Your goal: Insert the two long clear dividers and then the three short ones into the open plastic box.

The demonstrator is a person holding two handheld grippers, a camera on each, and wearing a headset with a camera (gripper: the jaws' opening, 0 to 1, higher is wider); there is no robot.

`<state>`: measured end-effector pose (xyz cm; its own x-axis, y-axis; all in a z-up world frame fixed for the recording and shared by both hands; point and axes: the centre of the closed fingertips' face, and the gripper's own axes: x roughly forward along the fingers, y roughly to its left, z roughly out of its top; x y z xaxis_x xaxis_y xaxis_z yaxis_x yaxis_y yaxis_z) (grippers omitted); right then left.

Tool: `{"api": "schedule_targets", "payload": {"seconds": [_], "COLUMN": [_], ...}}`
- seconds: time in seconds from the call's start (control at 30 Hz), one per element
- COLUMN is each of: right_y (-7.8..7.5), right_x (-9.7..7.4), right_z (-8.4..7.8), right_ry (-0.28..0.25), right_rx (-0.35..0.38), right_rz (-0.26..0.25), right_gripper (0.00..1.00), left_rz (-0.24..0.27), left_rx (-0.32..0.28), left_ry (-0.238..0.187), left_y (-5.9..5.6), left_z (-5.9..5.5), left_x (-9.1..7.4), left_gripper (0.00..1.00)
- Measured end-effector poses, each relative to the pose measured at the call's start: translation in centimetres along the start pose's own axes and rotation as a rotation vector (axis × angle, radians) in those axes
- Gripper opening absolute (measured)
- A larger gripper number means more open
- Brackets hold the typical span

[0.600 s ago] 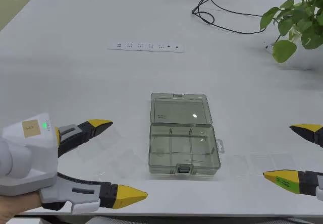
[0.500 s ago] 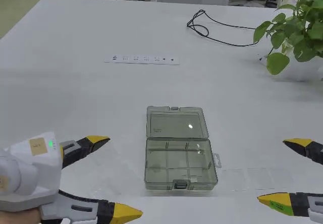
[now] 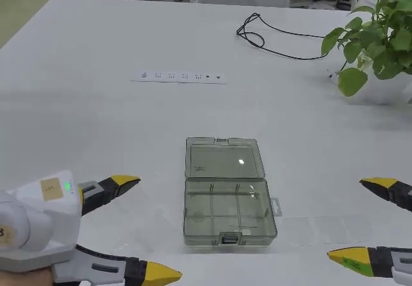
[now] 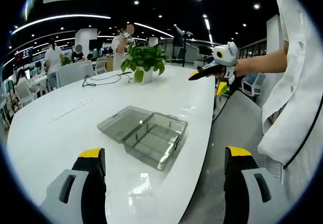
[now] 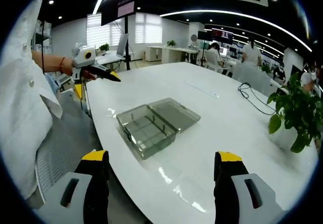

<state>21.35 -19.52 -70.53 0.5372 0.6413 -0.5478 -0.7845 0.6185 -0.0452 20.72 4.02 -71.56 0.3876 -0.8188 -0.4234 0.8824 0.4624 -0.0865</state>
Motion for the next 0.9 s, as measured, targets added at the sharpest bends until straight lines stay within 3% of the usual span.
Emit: {"api": "schedule_targets", "payload": {"seconds": [0.9], "right_y": [0.01], "right_x": [-0.16], "right_z": [0.08], "right_ry": [-0.011], "right_rx": [0.01], "right_rz": [-0.012], "right_gripper": [0.85], "left_rz": [-0.01], "left_rx": [0.012], "left_ry": [0.024], "left_y": [0.44], "left_z": [-0.09], "left_x": [0.05], "left_gripper": [1.0]}}
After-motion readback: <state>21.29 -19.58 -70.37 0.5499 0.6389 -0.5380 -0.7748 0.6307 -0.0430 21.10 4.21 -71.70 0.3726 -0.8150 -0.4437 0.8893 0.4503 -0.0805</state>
